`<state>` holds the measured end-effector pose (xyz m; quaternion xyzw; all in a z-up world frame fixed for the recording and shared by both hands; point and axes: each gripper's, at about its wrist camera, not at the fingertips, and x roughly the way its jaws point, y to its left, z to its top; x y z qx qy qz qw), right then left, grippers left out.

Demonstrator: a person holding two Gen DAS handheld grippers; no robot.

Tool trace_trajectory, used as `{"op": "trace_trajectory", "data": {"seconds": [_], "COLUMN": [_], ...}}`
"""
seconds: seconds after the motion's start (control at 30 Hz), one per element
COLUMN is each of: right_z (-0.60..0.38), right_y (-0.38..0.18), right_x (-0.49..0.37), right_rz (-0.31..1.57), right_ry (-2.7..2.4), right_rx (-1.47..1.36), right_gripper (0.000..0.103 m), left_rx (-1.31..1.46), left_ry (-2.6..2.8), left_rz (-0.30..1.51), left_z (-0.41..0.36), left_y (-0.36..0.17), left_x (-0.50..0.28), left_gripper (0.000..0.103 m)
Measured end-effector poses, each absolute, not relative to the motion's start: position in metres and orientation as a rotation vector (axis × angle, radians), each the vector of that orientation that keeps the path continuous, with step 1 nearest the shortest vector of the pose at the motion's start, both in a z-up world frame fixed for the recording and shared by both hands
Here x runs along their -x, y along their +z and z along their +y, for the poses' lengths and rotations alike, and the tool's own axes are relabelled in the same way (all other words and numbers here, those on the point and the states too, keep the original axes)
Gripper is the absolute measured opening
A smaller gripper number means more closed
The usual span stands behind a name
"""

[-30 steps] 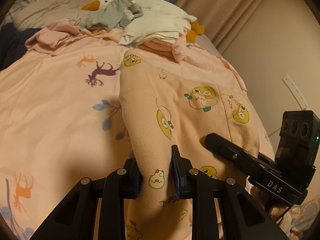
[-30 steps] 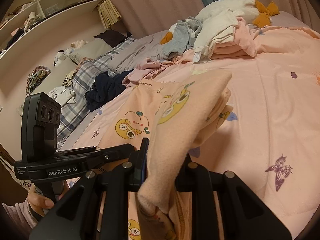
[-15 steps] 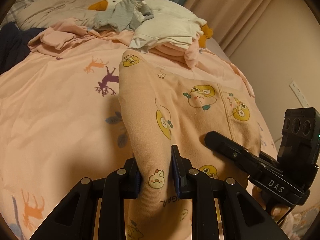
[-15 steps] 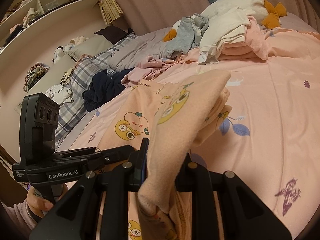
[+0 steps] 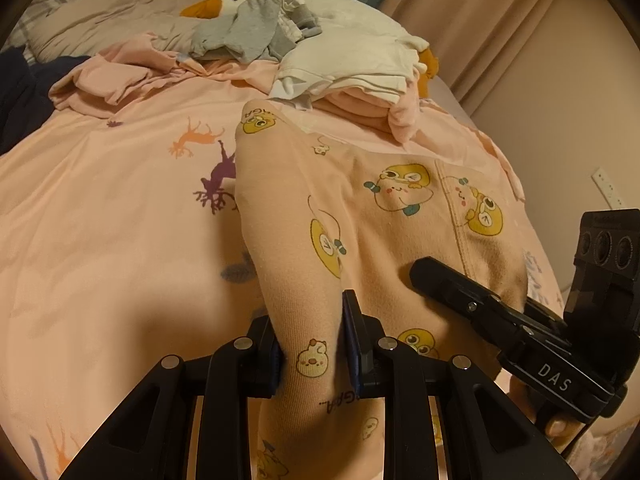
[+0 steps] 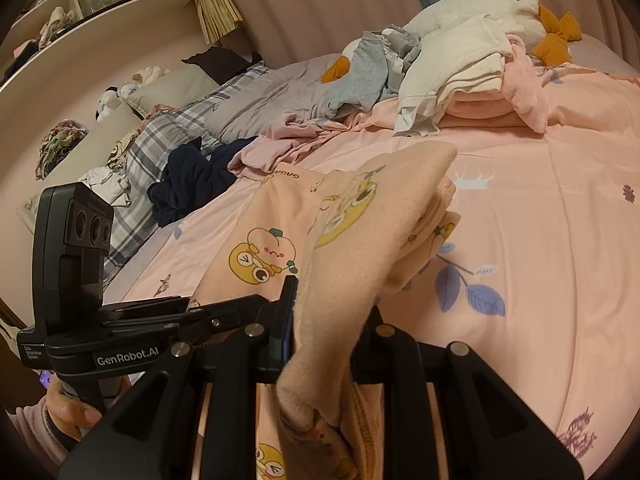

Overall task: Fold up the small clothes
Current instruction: 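Carry the held shirt end over the shirt with both grippers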

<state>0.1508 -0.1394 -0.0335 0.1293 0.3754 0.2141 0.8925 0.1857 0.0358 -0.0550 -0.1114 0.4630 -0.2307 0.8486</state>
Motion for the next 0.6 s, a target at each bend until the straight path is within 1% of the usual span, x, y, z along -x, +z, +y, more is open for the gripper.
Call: {"op": "trace_trajectory", "data": {"seconds": [0.6], "right_z": [-0.139], "right_y": [-0.052], "right_x": [-0.189], "right_rz": [0.813], "right_ry": [0.416], "right_rx": [-0.237], "right_gripper": [0.022], "left_rx": [0.215], "left_ry": [-0.469], "left_rz": [1.016], "left_z": [0.028], "left_y": [-0.077], "left_x": [-0.217], "left_gripper": [0.023]}}
